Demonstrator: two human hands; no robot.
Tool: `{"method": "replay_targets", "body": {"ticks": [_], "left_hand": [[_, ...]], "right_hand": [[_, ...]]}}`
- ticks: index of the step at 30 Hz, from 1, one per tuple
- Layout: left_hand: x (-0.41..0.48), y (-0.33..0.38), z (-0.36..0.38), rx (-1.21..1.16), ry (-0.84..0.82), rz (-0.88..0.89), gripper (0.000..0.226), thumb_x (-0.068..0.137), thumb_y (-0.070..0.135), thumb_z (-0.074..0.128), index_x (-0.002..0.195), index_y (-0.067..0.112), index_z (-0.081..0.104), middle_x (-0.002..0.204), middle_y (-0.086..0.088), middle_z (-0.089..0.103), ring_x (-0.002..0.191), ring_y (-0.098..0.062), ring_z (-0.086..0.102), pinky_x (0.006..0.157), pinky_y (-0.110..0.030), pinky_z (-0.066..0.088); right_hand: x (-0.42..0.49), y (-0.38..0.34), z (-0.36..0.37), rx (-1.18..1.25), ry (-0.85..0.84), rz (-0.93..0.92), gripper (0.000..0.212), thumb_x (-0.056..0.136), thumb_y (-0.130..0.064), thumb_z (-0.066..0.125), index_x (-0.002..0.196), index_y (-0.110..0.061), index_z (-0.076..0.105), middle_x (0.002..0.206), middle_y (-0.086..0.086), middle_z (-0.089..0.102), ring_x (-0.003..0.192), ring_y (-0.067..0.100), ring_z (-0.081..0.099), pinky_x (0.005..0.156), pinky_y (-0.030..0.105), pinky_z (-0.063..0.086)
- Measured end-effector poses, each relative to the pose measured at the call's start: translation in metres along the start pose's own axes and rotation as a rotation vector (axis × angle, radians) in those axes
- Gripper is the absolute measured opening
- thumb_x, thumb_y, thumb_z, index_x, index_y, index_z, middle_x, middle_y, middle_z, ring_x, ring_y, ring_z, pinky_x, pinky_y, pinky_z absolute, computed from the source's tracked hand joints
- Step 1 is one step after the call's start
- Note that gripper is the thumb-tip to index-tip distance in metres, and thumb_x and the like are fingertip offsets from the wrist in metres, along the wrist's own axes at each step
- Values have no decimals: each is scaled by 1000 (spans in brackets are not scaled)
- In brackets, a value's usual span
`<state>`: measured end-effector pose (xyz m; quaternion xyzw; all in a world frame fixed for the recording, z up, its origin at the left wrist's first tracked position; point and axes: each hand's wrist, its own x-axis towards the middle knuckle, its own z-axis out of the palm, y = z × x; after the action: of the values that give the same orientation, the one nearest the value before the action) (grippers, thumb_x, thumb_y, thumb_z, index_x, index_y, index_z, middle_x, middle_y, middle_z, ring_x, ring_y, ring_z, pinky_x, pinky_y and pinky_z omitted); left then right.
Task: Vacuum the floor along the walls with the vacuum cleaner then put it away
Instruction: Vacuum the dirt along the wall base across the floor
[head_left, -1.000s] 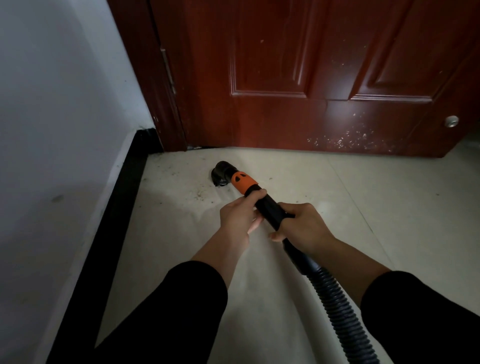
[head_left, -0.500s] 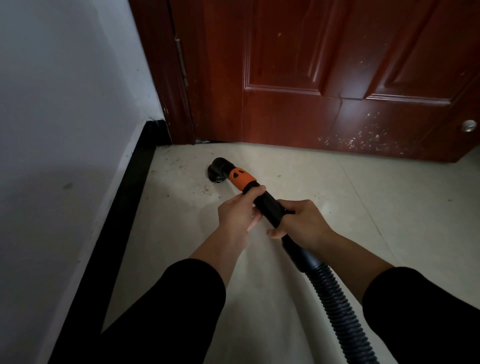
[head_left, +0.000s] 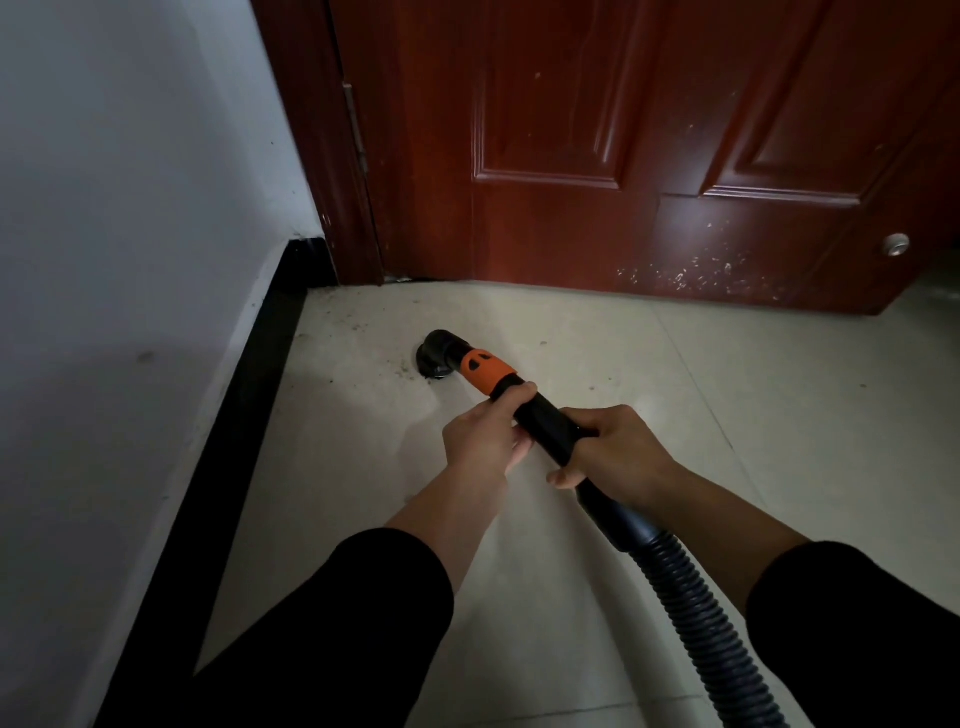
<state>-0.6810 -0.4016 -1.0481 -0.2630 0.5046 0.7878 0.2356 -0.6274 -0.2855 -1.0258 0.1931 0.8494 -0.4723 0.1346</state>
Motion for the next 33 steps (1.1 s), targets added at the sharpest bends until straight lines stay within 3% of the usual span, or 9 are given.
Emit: {"method": "replay_targets", "body": {"ticks": [11, 19, 24, 29, 33], "left_hand": [[-27, -21, 9, -9, 32, -26, 18, 72, 15, 85, 80, 9, 69, 58, -1, 70, 59, -11, 71, 46, -16, 51], [-48, -34, 12, 52, 68, -32, 17, 75, 19, 83, 78, 10, 68, 73, -6, 71, 43, -1, 62, 29, -7, 34], [-58, -40, 15, 70, 64, -41, 17, 76, 19, 82, 79, 10, 68, 74, -6, 70, 41, 1, 61, 29, -7, 34], [-61, -40, 11, 78, 54, -42, 18, 77, 19, 82, 79, 8, 68, 72, -4, 69, 39, 2, 59, 28, -8, 34], [-57, -36, 4, 42, 50, -34, 17, 75, 18, 83, 78, 8, 69, 61, -1, 71, 48, -4, 66, 33, -9, 40]], "right_hand": [[-23, 14, -15, -37, -18, 25, 43, 67, 1, 76, 105, -19, 73, 78, 5, 66, 78, 21, 60, 70, 26, 46], [-41, 22, -25, -59, -50, 24, 42, 67, 2, 75, 104, -18, 73, 85, 11, 68, 78, 21, 60, 70, 27, 48], [-51, 27, -31, -75, -56, 17, 44, 67, 2, 75, 105, -19, 73, 94, 14, 69, 87, 25, 62, 77, 30, 49], [-52, 27, -29, -87, -75, 13, 48, 67, 1, 75, 110, -21, 72, 92, 9, 69, 85, 22, 62, 73, 27, 49], [-47, 23, -23, -90, -77, 0, 46, 67, 1, 76, 109, -19, 72, 90, 8, 69, 85, 22, 61, 76, 28, 49]]}}
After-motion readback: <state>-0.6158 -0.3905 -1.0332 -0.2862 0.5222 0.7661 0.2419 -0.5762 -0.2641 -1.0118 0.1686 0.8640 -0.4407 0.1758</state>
